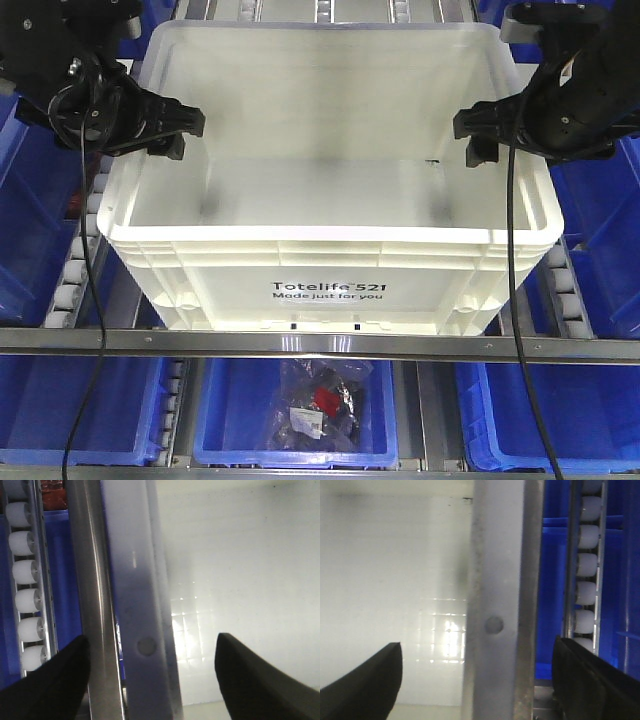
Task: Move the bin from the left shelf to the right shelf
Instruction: 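Close both grippers on the tote's side rims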
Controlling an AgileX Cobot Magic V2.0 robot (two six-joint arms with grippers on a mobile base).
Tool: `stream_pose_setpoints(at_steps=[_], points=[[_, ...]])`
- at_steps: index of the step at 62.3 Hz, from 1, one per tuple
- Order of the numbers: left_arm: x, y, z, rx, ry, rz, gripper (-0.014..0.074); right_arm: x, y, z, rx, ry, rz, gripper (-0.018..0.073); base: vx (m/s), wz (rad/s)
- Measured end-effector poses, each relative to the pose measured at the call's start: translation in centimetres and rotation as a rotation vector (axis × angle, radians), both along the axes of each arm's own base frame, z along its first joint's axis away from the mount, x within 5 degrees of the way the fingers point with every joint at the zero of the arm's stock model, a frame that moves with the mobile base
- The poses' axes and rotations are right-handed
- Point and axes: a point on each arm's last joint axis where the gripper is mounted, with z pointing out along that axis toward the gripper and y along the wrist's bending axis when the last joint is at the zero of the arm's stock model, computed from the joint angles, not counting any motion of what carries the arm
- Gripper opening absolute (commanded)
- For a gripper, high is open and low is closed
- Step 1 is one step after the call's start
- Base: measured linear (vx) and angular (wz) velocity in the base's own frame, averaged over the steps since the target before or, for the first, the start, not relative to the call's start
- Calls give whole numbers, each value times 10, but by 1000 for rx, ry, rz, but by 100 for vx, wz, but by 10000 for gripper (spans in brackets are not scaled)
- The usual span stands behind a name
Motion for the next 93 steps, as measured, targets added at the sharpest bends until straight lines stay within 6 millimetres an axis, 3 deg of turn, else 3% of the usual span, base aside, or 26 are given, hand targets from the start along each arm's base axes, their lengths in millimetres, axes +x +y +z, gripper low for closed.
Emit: stream_pose_setpoints(at_steps=[23,50,66,93], points=[[0,0,0,0,0,0,493,3,-1,-8,-25,33,-11,446,0,0],[0,0,0,0,0,0,277,3,-1,-8,-23,33,-11,209,0,0],[0,0,0,-1,0,0,171,3,0,-8,-10,36,-12,118,0,0],[0,-1,0,-17,3,11,145,2,0,-7,-10,35,-9,40,0,0]])
